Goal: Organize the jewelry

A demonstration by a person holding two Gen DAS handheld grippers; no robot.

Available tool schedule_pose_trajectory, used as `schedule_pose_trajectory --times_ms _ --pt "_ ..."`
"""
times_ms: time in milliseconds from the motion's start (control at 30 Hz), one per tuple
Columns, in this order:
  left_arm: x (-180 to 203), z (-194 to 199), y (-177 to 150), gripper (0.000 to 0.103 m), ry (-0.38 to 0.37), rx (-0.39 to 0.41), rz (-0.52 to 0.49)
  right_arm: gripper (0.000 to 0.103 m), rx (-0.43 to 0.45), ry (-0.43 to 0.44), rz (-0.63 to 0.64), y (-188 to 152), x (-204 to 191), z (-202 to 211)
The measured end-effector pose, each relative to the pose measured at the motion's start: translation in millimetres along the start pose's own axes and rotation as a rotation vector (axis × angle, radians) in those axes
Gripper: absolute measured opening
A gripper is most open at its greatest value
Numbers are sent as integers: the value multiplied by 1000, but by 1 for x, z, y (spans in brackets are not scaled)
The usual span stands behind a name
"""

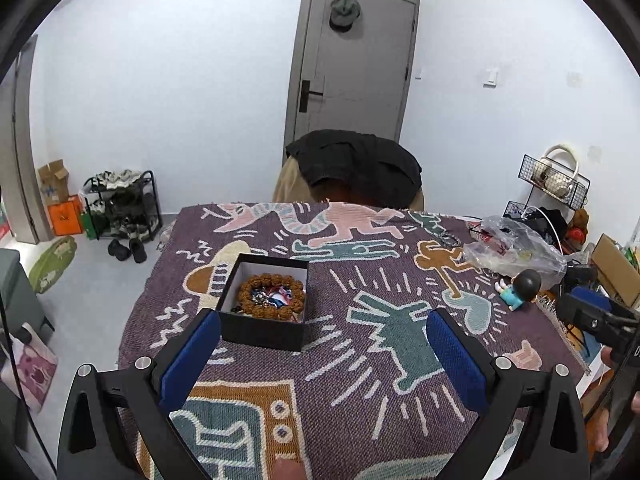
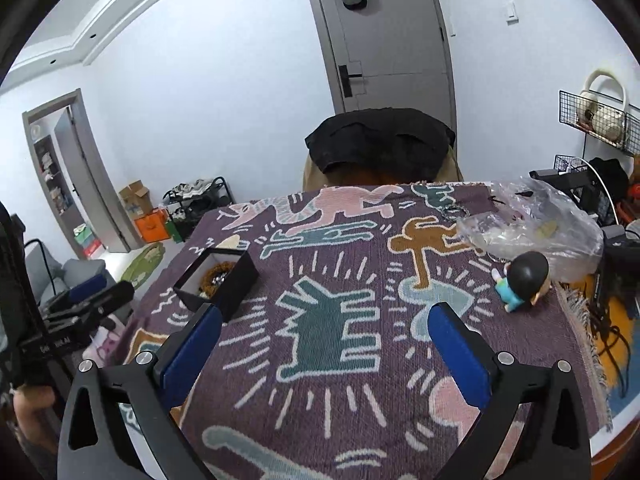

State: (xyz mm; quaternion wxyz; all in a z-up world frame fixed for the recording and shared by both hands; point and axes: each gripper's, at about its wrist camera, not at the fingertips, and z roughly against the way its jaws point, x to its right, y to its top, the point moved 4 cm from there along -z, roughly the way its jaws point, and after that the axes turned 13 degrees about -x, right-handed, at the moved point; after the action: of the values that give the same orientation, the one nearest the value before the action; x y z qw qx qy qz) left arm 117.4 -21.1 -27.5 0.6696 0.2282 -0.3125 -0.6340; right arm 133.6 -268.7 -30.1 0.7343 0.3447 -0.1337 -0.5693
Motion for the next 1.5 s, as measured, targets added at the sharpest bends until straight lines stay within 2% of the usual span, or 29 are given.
schedule_pose_trajectory --times_ms 267,500,1100,1500 --pt "-7 23 -17 103 35 56 -13 103 63 29 30 -13 -12 14" --pt "-12 40 -26 103 87 92 -32 103 52 51 44 -19 -20 15" --pt "-12 43 -27 103 72 103 -35 103 51 33 23 -14 -8 18" --pt "-11 46 -28 103 70 105 -39 103 48 18 55 -15 -11 21"
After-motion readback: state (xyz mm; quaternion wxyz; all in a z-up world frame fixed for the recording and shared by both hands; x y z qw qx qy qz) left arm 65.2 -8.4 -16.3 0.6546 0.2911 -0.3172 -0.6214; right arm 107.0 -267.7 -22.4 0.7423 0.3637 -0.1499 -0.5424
